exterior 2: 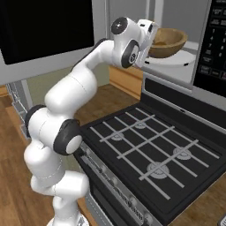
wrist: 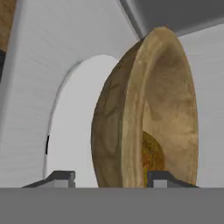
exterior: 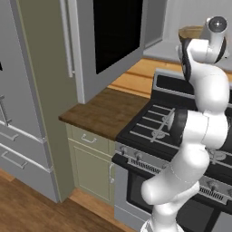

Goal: Pick the avocado from the sink and place it in the bowl. Then pick the bowl and place it in the microwave. Then close the microwave door and press the start button.

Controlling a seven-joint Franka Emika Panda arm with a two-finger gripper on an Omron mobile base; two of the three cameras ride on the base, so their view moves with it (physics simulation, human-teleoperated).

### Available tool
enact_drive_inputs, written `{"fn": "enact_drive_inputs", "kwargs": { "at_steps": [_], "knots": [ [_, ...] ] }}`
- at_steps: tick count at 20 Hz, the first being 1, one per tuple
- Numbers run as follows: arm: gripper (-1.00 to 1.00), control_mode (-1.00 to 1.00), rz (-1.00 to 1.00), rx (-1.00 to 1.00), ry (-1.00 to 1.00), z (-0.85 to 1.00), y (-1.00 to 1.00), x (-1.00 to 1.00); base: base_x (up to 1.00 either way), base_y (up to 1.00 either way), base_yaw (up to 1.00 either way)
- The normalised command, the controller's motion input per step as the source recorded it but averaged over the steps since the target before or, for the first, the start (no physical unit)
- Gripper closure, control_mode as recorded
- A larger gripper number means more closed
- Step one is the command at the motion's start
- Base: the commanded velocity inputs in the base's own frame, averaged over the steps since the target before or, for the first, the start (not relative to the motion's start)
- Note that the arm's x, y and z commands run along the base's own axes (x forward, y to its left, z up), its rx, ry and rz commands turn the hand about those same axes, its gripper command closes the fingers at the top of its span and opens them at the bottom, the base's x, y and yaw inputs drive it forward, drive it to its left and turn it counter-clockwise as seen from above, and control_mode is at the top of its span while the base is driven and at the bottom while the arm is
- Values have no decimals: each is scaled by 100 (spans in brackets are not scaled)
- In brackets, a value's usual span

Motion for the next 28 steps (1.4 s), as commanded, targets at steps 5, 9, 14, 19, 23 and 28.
{"fn": "enact_drive_inputs", "kwargs": {
  "at_steps": [5, 9, 14, 19, 23, 28],
  "knots": [
    [-100, -100, 5, -7, -52, -9, 35, -31, 0, 0, 0],
    [-100, -100, 14, -9, -63, -20, 77, -99, 0, 0, 0],
    [-100, -100, 12, -1, -6, 43, 63, -100, 0, 0, 0],
    [-100, -100, 9, -1, 10, 70, 40, -100, 0, 0, 0],
    [-100, -100, 8, -6, 35, 44, 56, -100, 0, 0, 0],
    [-100, -100, 0, -5, 8, -4, 61, -100, 0, 0, 0]
  ]
}}
